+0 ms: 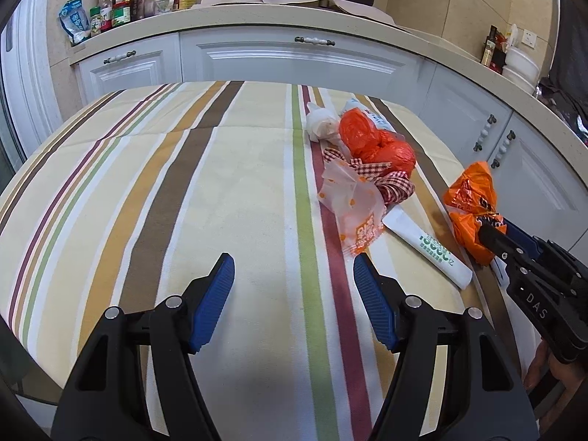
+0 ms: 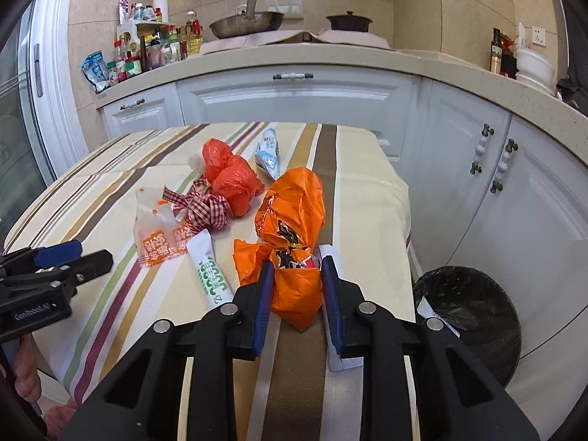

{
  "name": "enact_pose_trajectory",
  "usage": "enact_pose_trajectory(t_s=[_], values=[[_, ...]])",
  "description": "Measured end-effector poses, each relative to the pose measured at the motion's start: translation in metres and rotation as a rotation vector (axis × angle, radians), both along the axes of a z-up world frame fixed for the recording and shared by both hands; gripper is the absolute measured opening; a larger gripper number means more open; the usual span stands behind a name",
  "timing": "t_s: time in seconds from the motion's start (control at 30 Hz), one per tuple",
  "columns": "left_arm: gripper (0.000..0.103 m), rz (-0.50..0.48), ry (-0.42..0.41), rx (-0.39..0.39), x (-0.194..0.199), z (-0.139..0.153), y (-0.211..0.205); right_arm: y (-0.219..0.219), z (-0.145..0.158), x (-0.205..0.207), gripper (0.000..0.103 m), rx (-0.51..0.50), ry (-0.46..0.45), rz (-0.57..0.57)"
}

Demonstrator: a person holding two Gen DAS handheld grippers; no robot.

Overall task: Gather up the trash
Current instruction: 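Grasp the large patterned orange bag with the right tool, then grasp the white tube with green print with the left tool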

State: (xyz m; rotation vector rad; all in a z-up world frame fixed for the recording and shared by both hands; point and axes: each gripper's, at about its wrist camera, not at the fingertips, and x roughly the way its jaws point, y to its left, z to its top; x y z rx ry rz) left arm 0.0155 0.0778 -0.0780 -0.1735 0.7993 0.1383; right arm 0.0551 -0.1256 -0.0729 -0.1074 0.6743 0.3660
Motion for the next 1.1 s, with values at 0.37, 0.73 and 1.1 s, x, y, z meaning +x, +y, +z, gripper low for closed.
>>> enact_pose_trajectory(t_s=[0.37,0.73,1.1], values=[[0.066,-0.084,0.003,0.012,0.009,0.003,-0.047,-0.033,0.021,-0.011,0.026,0.017,-0.091,-0.066],[0.066,-0.126,0.059,0.027,0.037,-0.008,-0.104,-0.087,0.016,-0.015,0.026,0.062,-0.095,-0.147],[0.067,-0.093,0.094,0.054,0.052,-0.018,-0.110,-0.116,0.004,-0.013,0.026,0.098,-0.075,-0.182]])
